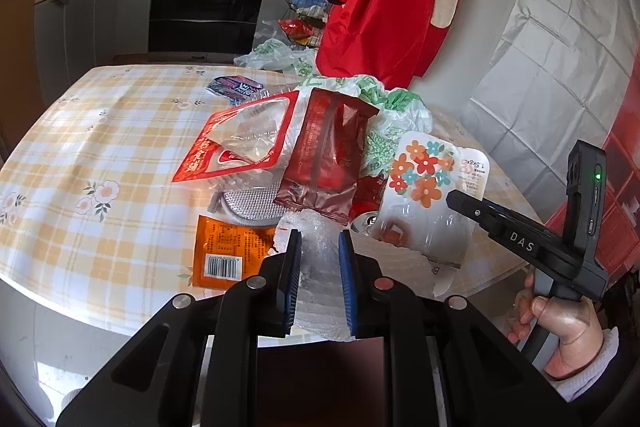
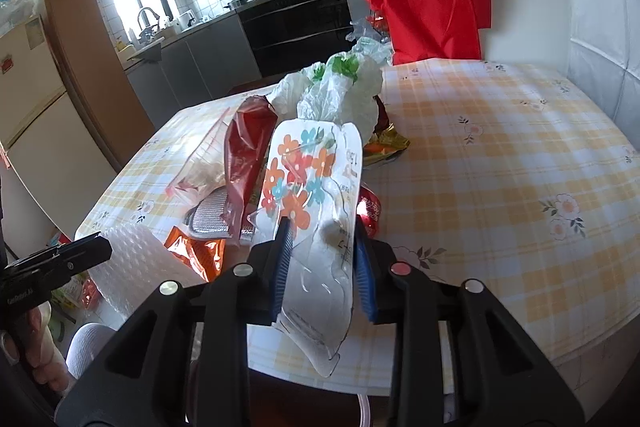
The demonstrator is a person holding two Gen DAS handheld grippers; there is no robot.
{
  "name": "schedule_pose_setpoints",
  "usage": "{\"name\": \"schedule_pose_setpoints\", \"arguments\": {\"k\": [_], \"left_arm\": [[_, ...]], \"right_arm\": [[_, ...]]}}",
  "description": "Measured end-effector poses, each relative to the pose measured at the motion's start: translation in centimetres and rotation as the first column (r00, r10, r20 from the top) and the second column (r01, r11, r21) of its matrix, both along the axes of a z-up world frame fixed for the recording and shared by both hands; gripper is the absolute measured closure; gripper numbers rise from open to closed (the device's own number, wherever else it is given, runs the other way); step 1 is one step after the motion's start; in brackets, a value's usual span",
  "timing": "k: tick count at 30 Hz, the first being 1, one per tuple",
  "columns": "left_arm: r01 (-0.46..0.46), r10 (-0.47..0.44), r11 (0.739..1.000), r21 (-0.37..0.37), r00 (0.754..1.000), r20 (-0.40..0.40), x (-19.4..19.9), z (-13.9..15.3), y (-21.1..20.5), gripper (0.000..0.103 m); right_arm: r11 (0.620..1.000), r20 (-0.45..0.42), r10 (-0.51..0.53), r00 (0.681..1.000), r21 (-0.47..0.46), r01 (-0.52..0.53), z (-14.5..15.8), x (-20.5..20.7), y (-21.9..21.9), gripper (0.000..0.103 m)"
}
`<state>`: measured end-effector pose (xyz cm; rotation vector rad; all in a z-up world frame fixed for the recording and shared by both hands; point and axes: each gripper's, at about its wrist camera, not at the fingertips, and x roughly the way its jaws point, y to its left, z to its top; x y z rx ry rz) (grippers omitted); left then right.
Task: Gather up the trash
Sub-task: 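Carry both held items over the bin and open both grippers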
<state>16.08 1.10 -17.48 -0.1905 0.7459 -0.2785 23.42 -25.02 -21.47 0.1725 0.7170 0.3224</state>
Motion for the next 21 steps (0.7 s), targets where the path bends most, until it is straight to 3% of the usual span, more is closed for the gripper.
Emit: {"name": "schedule_pose_setpoints", "arguments": {"k": [12, 21], "left_arm": [[0.003, -0.004, 1.0, 0.02, 0.998, 0.069, -4.2, 2.8, 0.0, 0.084], [0.034, -0.035, 0.999, 0.026, 0.998, 0.054, -7.2, 2.3, -0.7, 0.083]], "right_arm": [[0.999, 0.106, -0.014, 0.994, 0.04, 0.01, 4.6, -4.5, -0.8, 0.071], [0.999, 0.167, 0.004, 0.986, 0.043, -0.012, 7.0, -8.2, -1.0, 0.071]]}}
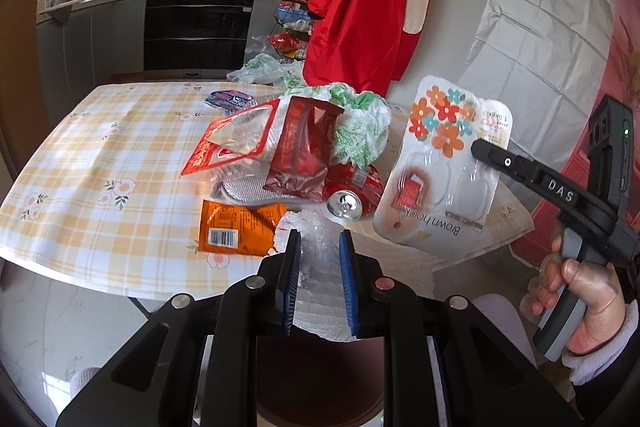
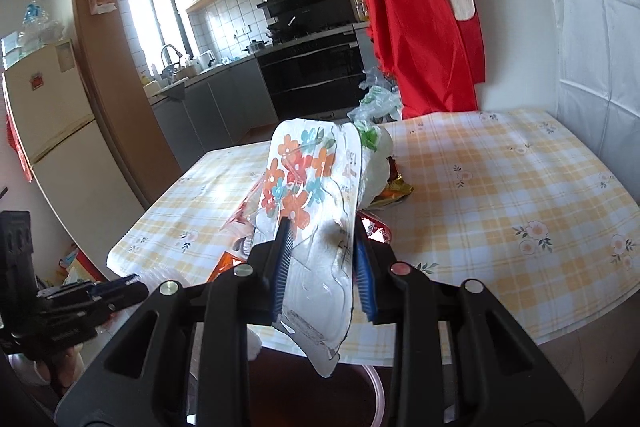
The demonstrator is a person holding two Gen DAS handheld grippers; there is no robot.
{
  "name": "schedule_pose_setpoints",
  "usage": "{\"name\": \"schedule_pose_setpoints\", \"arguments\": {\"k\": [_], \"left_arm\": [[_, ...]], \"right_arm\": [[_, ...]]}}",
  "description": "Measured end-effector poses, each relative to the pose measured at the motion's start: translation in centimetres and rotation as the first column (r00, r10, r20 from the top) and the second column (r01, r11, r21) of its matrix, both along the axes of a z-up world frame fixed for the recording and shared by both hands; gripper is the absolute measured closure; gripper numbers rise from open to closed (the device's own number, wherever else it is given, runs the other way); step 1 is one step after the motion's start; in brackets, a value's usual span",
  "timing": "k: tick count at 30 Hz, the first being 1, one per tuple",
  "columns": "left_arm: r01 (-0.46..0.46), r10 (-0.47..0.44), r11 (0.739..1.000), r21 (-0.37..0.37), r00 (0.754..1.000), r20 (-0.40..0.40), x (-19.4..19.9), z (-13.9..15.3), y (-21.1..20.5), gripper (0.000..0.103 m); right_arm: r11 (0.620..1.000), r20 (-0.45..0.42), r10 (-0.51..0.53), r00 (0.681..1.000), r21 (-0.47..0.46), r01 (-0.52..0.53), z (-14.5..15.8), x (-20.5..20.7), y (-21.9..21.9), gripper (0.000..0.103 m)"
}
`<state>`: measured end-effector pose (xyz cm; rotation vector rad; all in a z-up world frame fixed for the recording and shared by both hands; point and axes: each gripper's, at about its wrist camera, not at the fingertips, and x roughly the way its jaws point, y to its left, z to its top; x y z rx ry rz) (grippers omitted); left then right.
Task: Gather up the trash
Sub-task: 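Carry both held items over the bin and open both grippers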
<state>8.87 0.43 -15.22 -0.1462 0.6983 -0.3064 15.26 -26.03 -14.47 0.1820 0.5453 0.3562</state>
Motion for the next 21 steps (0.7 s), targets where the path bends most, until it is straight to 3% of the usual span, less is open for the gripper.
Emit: {"name": "schedule_pose_setpoints", "arguments": {"k": [6, 8, 14, 21], "left_arm": [[0.025, -0.025, 0.999, -0.02, 1.0, -0.012, -0.8, -0.7, -0.4, 0.076], [0.033, -0.033, 0.999, -0.023, 0.999, -0.012, -0.9, -0.9, -0.6, 0.059], [-0.014, 0.015, 1.0, -0.014, 1.0, 0.018, -1.4, -0.2, 0.1, 0.043], [-0.139, 0.137, 0.99, 0.019, 0.988, 0.077, -2.8, 0.8, 2.2, 0.019]], "right_arm": [[1.0, 0.013, 0.01, 1.0, -0.005, -0.01, 0.5, -1.3, 0.1, 0.071], [1.0, 0.013, 0.014, 1.0, -0.007, -0.014, 0.5, -1.6, 0.2, 0.071], [1.0, 0.02, 0.017, 1.0, -0.015, -0.017, 0.8, -2.5, 0.3, 0.071], [0.999, 0.02, 0.025, 0.999, -0.023, -0.025, 1.0, -3.6, 0.6, 0.071]]}}
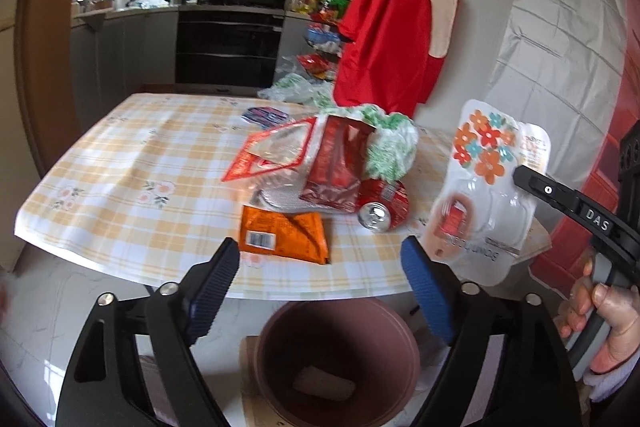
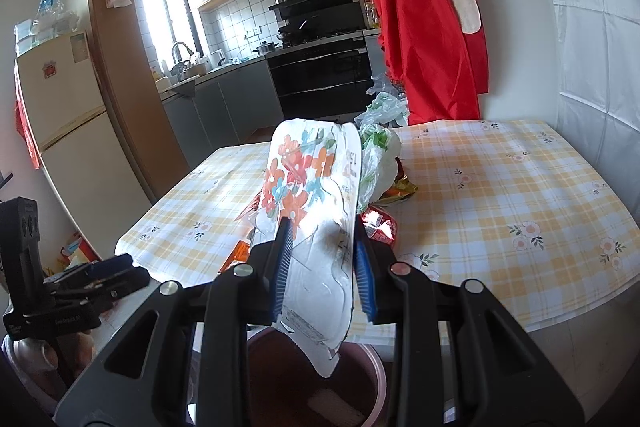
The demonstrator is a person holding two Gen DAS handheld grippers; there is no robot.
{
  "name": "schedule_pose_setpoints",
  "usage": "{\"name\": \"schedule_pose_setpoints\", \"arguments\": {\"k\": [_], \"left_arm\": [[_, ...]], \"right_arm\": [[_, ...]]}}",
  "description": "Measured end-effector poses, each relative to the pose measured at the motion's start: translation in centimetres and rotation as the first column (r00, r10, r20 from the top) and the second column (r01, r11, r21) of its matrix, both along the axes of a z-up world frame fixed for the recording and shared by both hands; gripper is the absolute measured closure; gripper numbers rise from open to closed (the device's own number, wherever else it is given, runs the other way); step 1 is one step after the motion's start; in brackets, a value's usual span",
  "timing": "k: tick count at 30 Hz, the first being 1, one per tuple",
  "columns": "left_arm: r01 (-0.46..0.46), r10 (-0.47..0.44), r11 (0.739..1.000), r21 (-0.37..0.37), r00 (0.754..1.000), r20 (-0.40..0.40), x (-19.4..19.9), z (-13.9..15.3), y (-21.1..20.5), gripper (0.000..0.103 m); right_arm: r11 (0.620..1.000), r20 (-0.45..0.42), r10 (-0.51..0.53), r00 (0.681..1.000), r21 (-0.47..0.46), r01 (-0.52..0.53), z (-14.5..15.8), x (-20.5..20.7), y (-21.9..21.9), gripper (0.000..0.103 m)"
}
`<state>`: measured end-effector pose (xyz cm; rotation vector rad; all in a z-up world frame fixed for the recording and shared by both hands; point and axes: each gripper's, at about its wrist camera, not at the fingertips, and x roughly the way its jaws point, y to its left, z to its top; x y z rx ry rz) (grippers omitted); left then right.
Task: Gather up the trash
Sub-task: 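Carry both held items over the bin and open both grippers, then grasp the clear plastic strip on the red-framed package with the right gripper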
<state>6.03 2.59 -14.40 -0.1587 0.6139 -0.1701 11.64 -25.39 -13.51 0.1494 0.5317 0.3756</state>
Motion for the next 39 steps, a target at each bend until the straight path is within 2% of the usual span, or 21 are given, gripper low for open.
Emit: {"name": "schedule_pose_setpoints", "arguments": {"k": [8, 17, 21, 25, 30, 36, 39], "left_arm": [[-0.096, 0.095, 0.995, 0.009, 0.993, 0.065, -1.8, 1.8, 1.6, 0.007], [-0.147, 0.145, 0.989, 0.013, 0.986, 0.076, -3.0, 2.3, 3.3, 0.006], [-0.164, 0.163, 0.986, 0.004, 0.984, 0.069, -2.9, 2.1, 3.7, 0.006], [-0.159, 0.158, 0.987, 0.008, 0.986, 0.058, -2.8, 1.8, 3.5, 0.006], [-0.157, 0.156, 0.988, 0.013, 0.986, 0.053, -2.7, 1.6, 3.3, 0.006], [-0.154, 0.153, 0.988, 0.015, 0.987, 0.05, -2.5, 1.5, 3.1, 0.006], [-0.157, 0.156, 0.987, 0.021, 0.987, 0.035, -2.1, 0.8, 3.0, 0.006]], "right_arm": [[0.999, -0.01, 0.034, 0.999, -0.034, -0.034, 0.3, -1.6, 1.2, 0.071], [0.992, -0.048, 0.105, 0.993, -0.064, -0.108, -0.4, -2.1, 4.1, 0.071], [0.986, -0.075, 0.143, 0.987, -0.072, -0.148, -0.8, -2.1, 5.2, 0.066], [0.984, -0.088, 0.147, 0.985, -0.086, -0.155, -1.3, -2.4, 5.7, 0.05], [0.989, -0.09, 0.114, 0.989, -0.084, -0.122, -1.3, -2.2, 5.2, 0.038], [0.994, -0.094, 0.037, 0.995, -0.097, -0.046, -1.6, -1.6, 4.0, 0.012], [0.993, -0.104, 0.009, 0.995, -0.117, -0.022, -2.3, -1.0, 3.7, 0.009]]}}
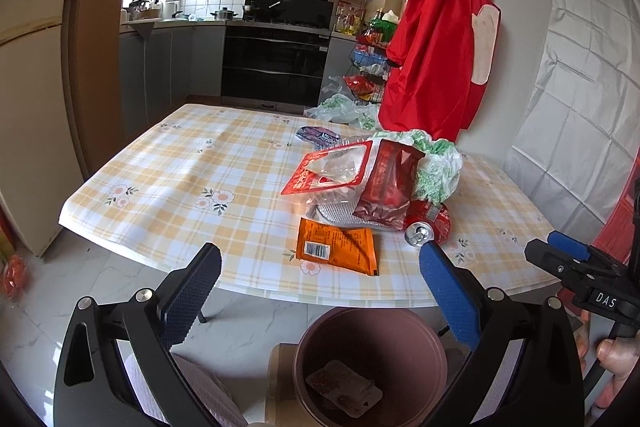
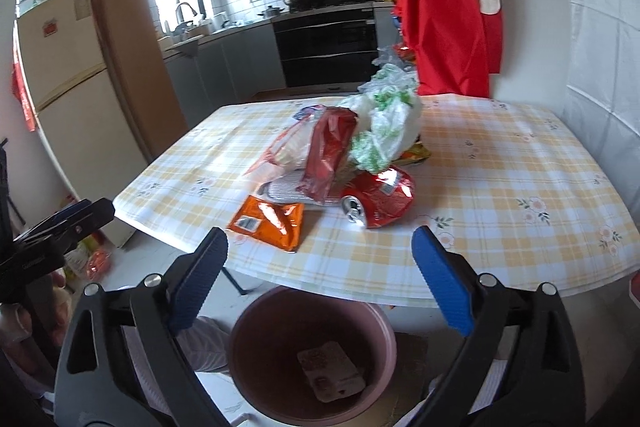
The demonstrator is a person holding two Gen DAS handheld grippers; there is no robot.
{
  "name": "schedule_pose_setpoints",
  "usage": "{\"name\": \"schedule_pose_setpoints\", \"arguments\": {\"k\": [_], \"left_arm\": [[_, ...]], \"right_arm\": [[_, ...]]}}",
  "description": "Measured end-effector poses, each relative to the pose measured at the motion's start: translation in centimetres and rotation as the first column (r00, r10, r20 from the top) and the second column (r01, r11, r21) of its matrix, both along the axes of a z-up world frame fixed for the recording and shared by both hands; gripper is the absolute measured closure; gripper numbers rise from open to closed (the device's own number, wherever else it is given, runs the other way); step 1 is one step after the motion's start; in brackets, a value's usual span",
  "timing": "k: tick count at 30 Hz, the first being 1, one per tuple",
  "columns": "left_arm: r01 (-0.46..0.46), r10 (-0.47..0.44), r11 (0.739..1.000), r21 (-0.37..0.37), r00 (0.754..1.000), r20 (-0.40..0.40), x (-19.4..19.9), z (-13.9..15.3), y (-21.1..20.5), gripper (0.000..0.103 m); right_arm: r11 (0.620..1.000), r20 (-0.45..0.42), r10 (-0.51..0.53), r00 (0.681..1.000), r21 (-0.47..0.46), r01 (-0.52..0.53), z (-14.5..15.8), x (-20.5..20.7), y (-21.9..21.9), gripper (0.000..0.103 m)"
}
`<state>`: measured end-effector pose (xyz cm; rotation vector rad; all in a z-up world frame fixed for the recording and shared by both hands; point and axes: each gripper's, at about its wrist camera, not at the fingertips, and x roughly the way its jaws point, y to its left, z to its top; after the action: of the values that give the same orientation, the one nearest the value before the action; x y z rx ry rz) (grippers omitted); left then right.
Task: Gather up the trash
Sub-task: 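Grasp the clear plastic strip on the red-framed package with the right gripper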
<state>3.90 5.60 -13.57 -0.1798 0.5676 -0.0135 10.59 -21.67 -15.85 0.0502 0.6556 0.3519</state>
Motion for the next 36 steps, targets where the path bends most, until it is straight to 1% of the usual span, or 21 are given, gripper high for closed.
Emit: {"name": "schedule_pose_setpoints", "arguments": {"k": [4, 10, 14, 17, 19, 20, 21, 23, 25, 26, 27, 28, 29, 30, 33, 34, 36], "left_arm": [[0.0, 0.0, 1.0, -0.004, 0.999, -0.04, 1.0, -1.3, -0.2, 0.006], [0.009, -0.011, 1.0, -0.014, 0.996, -0.088, 2.4, -3.1, -0.1, 0.006], [0.007, -0.008, 1.0, -0.006, 0.994, -0.109, 3.6, -3.7, 0.2, 0.006], [0.006, -0.009, 0.999, -0.033, 0.994, -0.113, 4.6, -3.6, 1.0, 0.006], [0.001, -0.005, 0.999, -0.043, 0.994, -0.106, 5.5, -3.4, 1.7, 0.008], [0.002, -0.007, 0.999, -0.044, 0.995, -0.102, 6.1, -3.2, 2.2, 0.011], [0.004, -0.008, 0.999, -0.044, 0.995, -0.1, 6.4, -3.0, 2.5, 0.012], [-0.002, -0.002, 0.999, -0.041, 0.996, -0.09, 7.2, -2.8, 3.3, 0.014], [-0.005, 0.001, 0.999, -0.048, 0.997, -0.078, 8.0, -2.7, 4.1, 0.017], [-0.005, 0.001, 0.999, -0.053, 0.997, -0.076, 8.4, -2.7, 4.6, 0.02], [-0.009, 0.004, 0.998, -0.06, 0.997, -0.076, 9.0, -2.9, 5.2, 0.021], [-0.01, 0.004, 0.998, -0.068, 0.997, -0.077, 9.5, -3.1, 5.6, 0.024], [-0.01, 0.004, 0.997, -0.074, 0.997, -0.078, 9.8, -3.3, 5.9, 0.026], [-0.011, 0.004, 0.996, -0.084, 0.997, -0.081, 10.5, -3.7, 6.5, 0.027], [-0.014, 0.004, 0.995, -0.101, 0.996, -0.093, 11.8, -4.7, 7.4, 0.03], [-0.012, 0.002, 0.994, -0.109, 0.995, -0.098, 12.1, -5.1, 7.7, 0.031], [-0.005, -0.008, 0.992, -0.123, 0.995, -0.104, 13.0, -5.8, 8.0, 0.032]], "right_arm": [[1.0, -0.032, -0.028, 0.999, -0.015, 0.027, -1.5, 1.0, -0.3, 0.006], [1.0, -0.08, -0.028, 0.996, -0.009, 0.028, -3.6, 2.4, -0.7, 0.006], [1.0, -0.093, 0.02, 0.995, 0.007, -0.019, -3.6, 3.4, -0.4, 0.006], [0.996, -0.081, 0.09, 0.993, 0.01, -0.089, -2.3, 5.2, 0.4, 0.007], [0.99, -0.085, 0.14, 0.986, 0.008, -0.14, -1.3, 6.8, 1.3, 0.021], [0.985, -0.098, 0.171, 0.98, 0.003, -0.171, -0.7, 8.0, 2.0, 0.022], [0.982, -0.105, 0.19, 0.976, -0.002, -0.191, -0.3, 8.8, 2.6, 0.022], [0.967, -0.126, 0.249, 0.96, -0.03, -0.255, 0.8, 11.6, 4.7, 0.028], [0.95, -0.155, 0.291, 0.944, -0.069, -0.304, 1.4, 14.3, 7.0, 0.037], [0.941, -0.178, 0.31, 0.934, -0.087, -0.328, 1.5, 15.8, 8.4, 0.038], [0.935, -0.194, 0.319, 0.928, -0.097, -0.342, 1.5, 16.9, 9.3, 0.045], [0.924, -0.228, 0.336, 0.914, -0.107, -0.366, 1.3, 18.7, 11.0, 0.049], [0.918, -0.255, 0.346, 0.903, -0.107, -0.382, 1.1, 19.8, 12.0, 0.051], [0.909, -0.299, 0.354, 0.886, -0.113, -0.401, 0.5, 21.3, 13.5, 0.057], [0.893, -0.386, 0.338, 0.858, -0.157, -0.422, -1.3, 24.7, 17.1, 0.073], [0.888, -0.408, 0.334, 0.85, -0.168, -0.429, -1.8, 25.4, 17.9, 0.076], [0.874, -0.452, 0.321, 0.832, -0.197, -0.444, -2.9, 26.8, 19.4, 0.077]]}}
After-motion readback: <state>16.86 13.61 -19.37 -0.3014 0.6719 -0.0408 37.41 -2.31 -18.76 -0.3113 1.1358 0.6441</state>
